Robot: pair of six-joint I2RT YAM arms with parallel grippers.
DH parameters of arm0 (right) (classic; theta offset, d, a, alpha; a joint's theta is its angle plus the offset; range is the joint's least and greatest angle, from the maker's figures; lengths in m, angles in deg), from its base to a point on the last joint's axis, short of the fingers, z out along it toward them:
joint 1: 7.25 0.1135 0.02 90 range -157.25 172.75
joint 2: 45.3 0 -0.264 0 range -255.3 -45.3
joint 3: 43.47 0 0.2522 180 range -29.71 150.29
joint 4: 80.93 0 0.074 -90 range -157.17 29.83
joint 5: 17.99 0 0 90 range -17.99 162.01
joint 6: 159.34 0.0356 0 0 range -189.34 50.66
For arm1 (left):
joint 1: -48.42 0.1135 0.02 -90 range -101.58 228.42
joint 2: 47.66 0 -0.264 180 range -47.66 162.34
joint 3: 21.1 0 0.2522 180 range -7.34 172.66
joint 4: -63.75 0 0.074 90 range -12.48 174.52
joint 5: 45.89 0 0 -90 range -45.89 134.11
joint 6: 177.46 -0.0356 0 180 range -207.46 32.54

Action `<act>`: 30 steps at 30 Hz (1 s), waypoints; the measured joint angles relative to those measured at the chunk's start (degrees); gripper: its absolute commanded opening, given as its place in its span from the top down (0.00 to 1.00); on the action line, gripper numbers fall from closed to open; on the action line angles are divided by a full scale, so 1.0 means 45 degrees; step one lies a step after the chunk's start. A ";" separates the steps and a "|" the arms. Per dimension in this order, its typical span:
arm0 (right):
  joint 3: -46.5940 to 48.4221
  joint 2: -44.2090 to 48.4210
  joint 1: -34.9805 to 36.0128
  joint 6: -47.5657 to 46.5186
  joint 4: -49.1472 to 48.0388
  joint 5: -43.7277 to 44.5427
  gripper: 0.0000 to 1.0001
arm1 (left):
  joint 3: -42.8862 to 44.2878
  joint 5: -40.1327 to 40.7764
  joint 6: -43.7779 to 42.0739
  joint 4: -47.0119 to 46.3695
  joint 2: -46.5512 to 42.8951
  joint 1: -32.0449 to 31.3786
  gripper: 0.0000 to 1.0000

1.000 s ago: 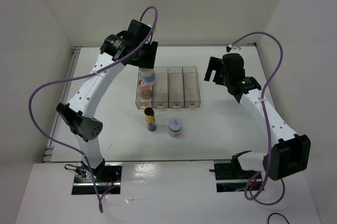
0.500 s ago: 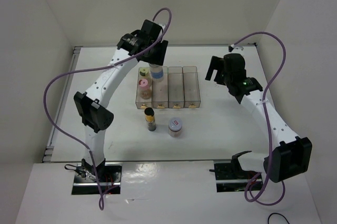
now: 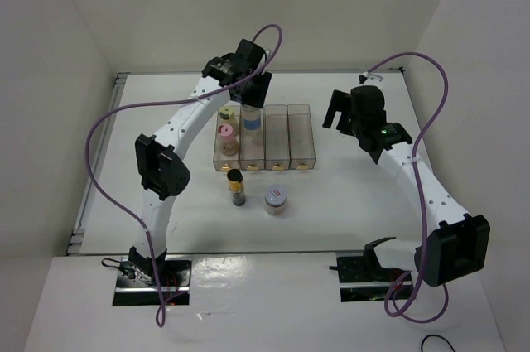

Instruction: Organize the condiment bottles

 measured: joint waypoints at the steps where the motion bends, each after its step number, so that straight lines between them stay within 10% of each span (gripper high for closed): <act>1: 0.0000 0.0000 0.0000 0.0000 -0.0005 -0.0024 0.01 | 0.0000 -0.0015 0.0000 -0.0063 0.0029 0.0034 0.45; 27: -0.0194 0.0010 0.0573 -0.1044 -0.0155 -0.2108 0.01 | -0.2837 -0.0359 0.0029 -0.2827 0.0068 0.0248 0.41; 30: -0.0194 0.0165 0.1268 -0.1481 -0.0228 -0.2540 0.01 | -0.2924 -0.0359 0.0029 -0.3036 0.0068 0.0248 0.25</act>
